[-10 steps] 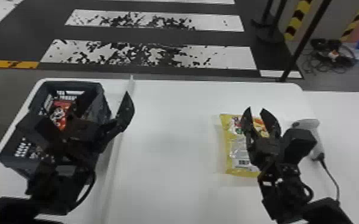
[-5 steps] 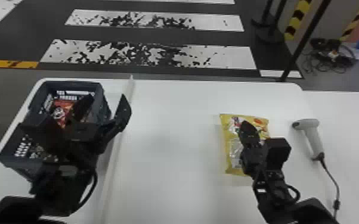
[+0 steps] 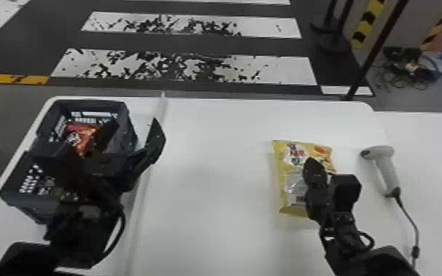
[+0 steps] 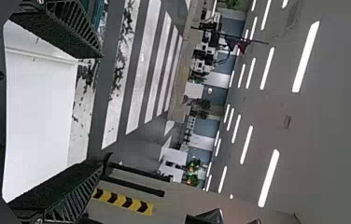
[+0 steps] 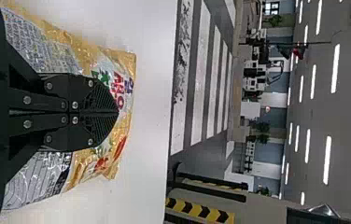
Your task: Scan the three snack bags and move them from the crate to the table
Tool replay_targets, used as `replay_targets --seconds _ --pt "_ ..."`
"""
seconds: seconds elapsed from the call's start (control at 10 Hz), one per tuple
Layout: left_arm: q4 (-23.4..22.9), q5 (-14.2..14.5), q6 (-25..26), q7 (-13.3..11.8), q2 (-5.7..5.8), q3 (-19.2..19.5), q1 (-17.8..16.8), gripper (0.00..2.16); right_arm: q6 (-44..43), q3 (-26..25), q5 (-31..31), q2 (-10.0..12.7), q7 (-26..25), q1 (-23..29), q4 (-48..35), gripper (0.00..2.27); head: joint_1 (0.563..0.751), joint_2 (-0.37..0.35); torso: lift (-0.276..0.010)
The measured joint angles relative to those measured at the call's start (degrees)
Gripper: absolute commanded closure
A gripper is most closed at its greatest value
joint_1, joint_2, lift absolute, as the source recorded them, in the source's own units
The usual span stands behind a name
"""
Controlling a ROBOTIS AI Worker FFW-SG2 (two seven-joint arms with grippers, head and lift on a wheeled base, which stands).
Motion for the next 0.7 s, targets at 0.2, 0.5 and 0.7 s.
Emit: replay_targets --seconds 0.2,0.5,0.7 --pt "-0.21 -0.14 -0.34 0.15 -0.05 -0.27 0.12 0.03 -0.95 -0.13 -0.76 0.13 0.97 -0.44 2.66 2.25 0.695 -0.059 -0.062" --pt "-0.28 -1.78 -0.49 0.71 -0.05 -1.46 0.02 0.03 -3.49 -0.16 -1.23 1.38 1.09 -0.48 4.91 2.17 0.695 -0.067 -0.062" --pt "-0.28 -1.86 -0.49 0.7 0.05 -1.41 -0.07 0.03 -3.55 -1.05 -0.91 1.02 0.96 2.83 -1.52 0.09 0.695 -0.064 -0.062"
